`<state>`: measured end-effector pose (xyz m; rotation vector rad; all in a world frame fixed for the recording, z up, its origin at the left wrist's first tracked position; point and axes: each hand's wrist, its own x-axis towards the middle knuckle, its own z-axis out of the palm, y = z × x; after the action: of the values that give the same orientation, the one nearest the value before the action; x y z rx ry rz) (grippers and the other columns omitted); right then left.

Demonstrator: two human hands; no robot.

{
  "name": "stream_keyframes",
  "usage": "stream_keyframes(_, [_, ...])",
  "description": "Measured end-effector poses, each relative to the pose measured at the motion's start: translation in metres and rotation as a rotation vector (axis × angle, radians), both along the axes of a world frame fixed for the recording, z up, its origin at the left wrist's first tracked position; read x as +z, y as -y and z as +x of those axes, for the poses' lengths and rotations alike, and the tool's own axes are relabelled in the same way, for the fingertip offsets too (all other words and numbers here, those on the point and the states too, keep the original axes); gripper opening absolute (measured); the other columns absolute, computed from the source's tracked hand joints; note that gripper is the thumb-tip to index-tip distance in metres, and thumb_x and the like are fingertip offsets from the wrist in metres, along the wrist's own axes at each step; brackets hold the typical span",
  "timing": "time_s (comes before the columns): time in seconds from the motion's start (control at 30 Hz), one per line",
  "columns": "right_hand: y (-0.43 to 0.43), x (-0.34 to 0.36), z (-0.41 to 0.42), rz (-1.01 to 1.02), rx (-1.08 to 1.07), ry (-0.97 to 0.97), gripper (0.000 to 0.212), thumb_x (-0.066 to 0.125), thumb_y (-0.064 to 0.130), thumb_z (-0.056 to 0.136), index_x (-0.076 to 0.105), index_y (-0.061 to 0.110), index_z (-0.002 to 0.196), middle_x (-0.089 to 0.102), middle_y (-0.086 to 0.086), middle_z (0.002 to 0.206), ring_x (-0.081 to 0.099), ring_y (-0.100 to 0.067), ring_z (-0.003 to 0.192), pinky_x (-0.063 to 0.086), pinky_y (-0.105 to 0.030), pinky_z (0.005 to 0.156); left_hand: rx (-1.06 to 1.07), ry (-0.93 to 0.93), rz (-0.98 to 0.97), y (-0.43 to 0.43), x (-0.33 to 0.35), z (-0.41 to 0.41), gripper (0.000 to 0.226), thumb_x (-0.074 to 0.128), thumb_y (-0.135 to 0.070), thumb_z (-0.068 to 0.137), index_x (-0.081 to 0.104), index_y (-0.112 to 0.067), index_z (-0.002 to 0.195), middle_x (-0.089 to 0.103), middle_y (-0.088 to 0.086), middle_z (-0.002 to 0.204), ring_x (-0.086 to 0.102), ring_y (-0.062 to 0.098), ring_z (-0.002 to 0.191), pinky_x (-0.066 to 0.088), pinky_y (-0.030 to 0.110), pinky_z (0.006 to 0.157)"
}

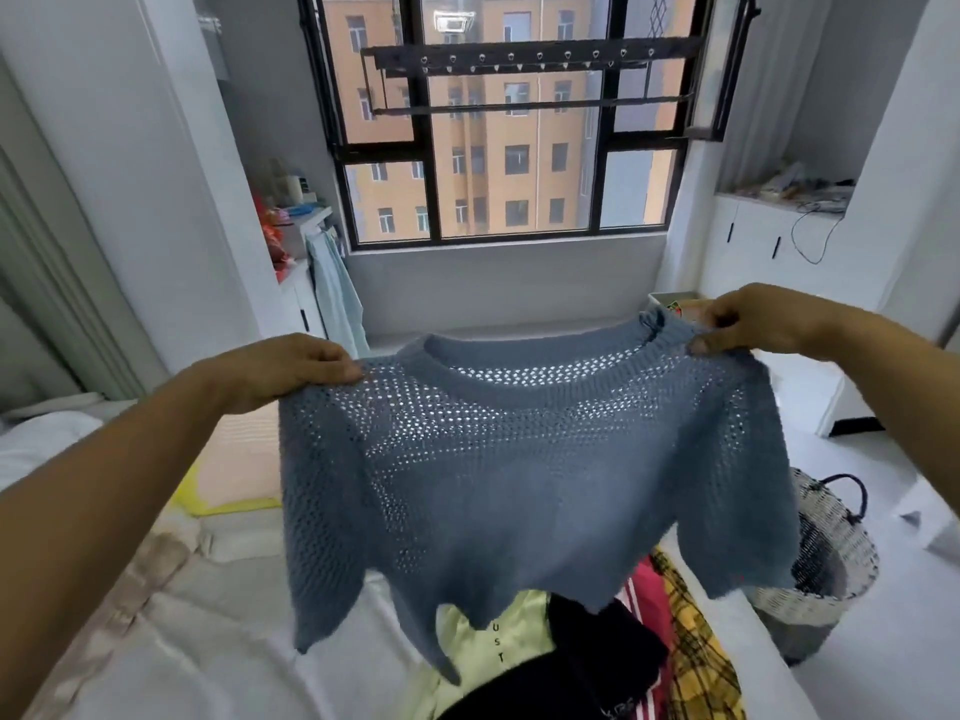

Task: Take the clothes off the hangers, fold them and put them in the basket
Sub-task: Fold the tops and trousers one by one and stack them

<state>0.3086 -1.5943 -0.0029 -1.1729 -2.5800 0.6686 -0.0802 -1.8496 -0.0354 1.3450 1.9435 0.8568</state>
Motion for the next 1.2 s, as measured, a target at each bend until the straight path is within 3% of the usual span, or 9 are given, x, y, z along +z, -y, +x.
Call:
stream_keyframes(0.17, [-0.034, -0.046, -0.026, -0.164, -0.056, -0.184, 0.019, 0.073, 0.024, 0.079, 0.062, 0.01, 0.073, 0.054, -0.004, 0.073, 0.047, -0.017, 0.07, 0.036, -0.028, 0.059, 0.342, -0.083, 0.035, -0.025, -0.044, 0.006, 0.019, 0.07, -0.02, 0.081, 0.064, -0.011, 0.067, 0.055, 0.008, 0.069, 0.046, 0.019, 0.071, 0.033, 0.029, 0.063])
stream_keyframes(0.47, [-0.069, -0.039, -0.085, -0.054, -0.087, -0.585, 0.027, 0.066, 0.014, 0.086, 0.05, 0.017, 0.065, 0.049, 0.003, 0.068, 0.041, -0.005, 0.061, 0.032, -0.002, 0.049, 0.764, -0.078, 0.43, -0.069, -0.038, 0.003, 0.029, 0.068, -0.019, 0.085, 0.053, -0.017, 0.06, 0.048, -0.002, 0.06, 0.041, 0.009, 0.058, 0.034, 0.015, 0.048])
stream_keyframes(0.53, [-0.071, -0.026, -0.087, 0.028, -0.036, -0.612, 0.01, 0.065, 0.018, 0.087, 0.061, 0.01, 0.084, 0.057, -0.001, 0.084, 0.049, -0.011, 0.076, 0.037, -0.01, 0.065, 0.777, -0.105, 0.528, -0.067, -0.022, 0.007, 0.028, 0.067, -0.018, 0.085, 0.054, -0.02, 0.061, 0.05, -0.008, 0.057, 0.042, 0.002, 0.054, 0.032, 0.007, 0.044])
stream_keyframes(0.63, [-0.073, -0.028, -0.075, 0.027, 0.076, -0.58, 0.023, 0.066, 0.018, 0.086, 0.063, 0.003, 0.103, 0.056, -0.006, 0.096, 0.048, -0.015, 0.088, 0.042, -0.025, 0.071, 0.711, -0.123, 0.556, -0.051, -0.021, 0.014, 0.021, 0.067, -0.017, 0.085, 0.059, -0.024, 0.067, 0.055, -0.008, 0.066, 0.047, 0.004, 0.063, 0.037, 0.012, 0.055])
stream_keyframes(0.83, [-0.068, -0.144, -0.042, -0.217, 0.311, -0.257, 0.018, 0.078, 0.022, 0.074, 0.062, 0.013, 0.07, 0.055, -0.006, 0.068, 0.046, 0.0, 0.055, 0.034, -0.009, 0.053, 0.65, -0.009, 0.185, -0.006, -0.143, 0.05, 0.021, 0.067, -0.009, 0.084, 0.063, -0.017, 0.065, 0.056, 0.002, 0.072, 0.048, 0.017, 0.071, 0.035, 0.024, 0.062])
stream_keyframes(1.0, [-0.039, -0.309, -0.013, -0.389, 0.45, 0.129, 0.027, 0.077, 0.021, 0.076, 0.062, 0.04, 0.064, 0.059, 0.006, 0.067, 0.054, 0.004, 0.067, 0.037, -0.014, 0.061, 0.556, 0.034, -0.179, 0.034, -0.283, 0.099, 0.03, 0.067, -0.001, 0.082, 0.064, -0.025, 0.064, 0.058, 0.0, 0.075, 0.051, 0.017, 0.068, 0.039, 0.02, 0.063])
stream_keyframes(1.07, [-0.025, -0.378, 0.006, -0.464, 0.457, 0.272, 0.023, 0.076, 0.048, 0.07, 0.056, 0.057, 0.075, 0.062, 0.022, 0.075, 0.056, 0.005, 0.073, 0.041, -0.02, 0.065, 0.521, 0.065, -0.304, 0.049, -0.339, 0.124, 0.038, 0.068, 0.002, 0.08, 0.06, -0.03, 0.062, 0.056, -0.007, 0.07, 0.055, 0.008, 0.064, 0.037, 0.011, 0.061])
stream_keyframes(1.13, [-0.018, -0.444, 0.028, -0.602, 0.375, 0.344, 0.052, 0.054, 0.088, 0.05, 0.059, 0.041, 0.072, 0.062, 0.012, 0.075, 0.058, -0.001, 0.073, 0.043, -0.022, 0.067, 0.522, 0.134, -0.423, 0.067, -0.395, 0.149, 0.046, 0.068, 0.003, 0.078, 0.058, -0.035, 0.053, 0.056, -0.01, 0.059, 0.057, -0.007, 0.065, 0.036, 0.009, 0.061])
stream_keyframes(1.2, [-0.002, -0.479, 0.045, -0.694, 0.355, 0.398, 0.068, 0.043, 0.095, 0.046, 0.056, 0.032, 0.07, 0.058, 0.005, 0.072, 0.054, -0.001, 0.068, 0.039, -0.016, 0.062, 0.491, 0.18, -0.538, 0.083, -0.439, 0.175, 0.04, 0.063, -0.002, 0.077, 0.061, -0.03, 0.048, 0.06, -0.022, 0.055, 0.054, -0.014, 0.063, 0.037, 0.012, 0.063])
